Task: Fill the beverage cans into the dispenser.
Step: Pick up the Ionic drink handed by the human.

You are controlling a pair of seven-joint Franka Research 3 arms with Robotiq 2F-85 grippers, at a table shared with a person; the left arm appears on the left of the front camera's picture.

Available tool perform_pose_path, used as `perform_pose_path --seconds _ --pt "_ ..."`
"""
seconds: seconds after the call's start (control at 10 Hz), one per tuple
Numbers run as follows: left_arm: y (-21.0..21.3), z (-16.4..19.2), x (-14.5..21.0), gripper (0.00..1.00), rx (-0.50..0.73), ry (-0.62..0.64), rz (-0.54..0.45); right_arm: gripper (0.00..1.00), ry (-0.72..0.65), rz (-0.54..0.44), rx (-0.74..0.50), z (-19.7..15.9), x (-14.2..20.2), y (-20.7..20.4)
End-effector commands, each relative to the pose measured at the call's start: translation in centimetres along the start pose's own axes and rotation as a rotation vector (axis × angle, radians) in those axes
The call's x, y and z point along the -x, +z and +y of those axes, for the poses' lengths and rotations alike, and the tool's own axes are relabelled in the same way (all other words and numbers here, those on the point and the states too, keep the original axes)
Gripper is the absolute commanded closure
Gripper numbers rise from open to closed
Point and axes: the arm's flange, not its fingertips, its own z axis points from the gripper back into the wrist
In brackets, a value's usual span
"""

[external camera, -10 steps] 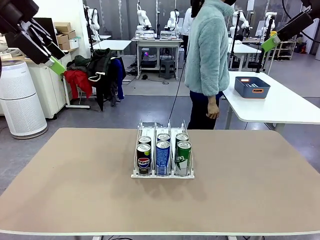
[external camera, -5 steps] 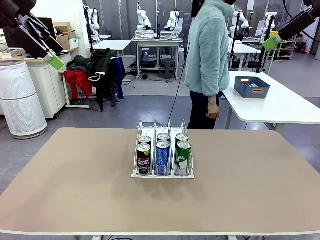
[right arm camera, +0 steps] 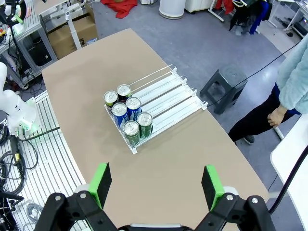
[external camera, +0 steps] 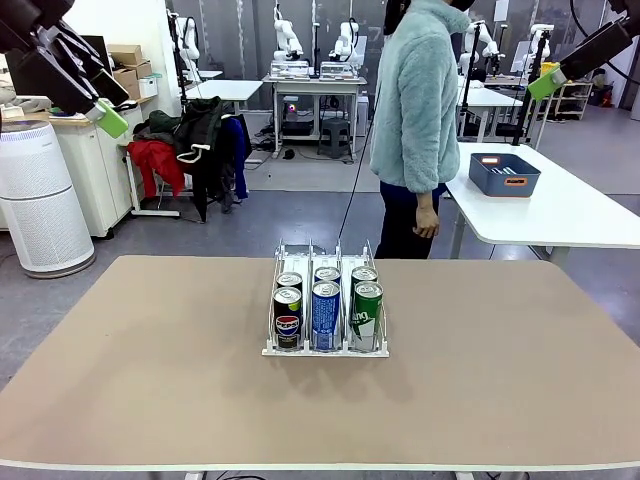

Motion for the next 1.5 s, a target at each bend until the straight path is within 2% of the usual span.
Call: perform_pose_path --seconds 0.0,0.1,0.4,1.4 --pt "0.5 0.1 -0.5 0.0 0.021 -0.012 -0.036 0.0 -0.011 -0.024 -0.031 0.0 -0.1 0.2" --pt "0.8 0.3 -0.7 0.0 -0.006 0.047 -0.069 0.0 -0.009 -0.025 -0.033 -0.2 0.0 0.3" --pt "1.0 0.6 -0.8 0.0 -0.032 0.113 -0.107 0.0 -0.015 -0.036 -0.031 -1.1 0.1 0.7" --pt "1.4 0.7 -0.8 0.0 -0.031 0.099 -0.093 0.0 -0.015 -0.015 0.005 -0.8 0.2 0.7"
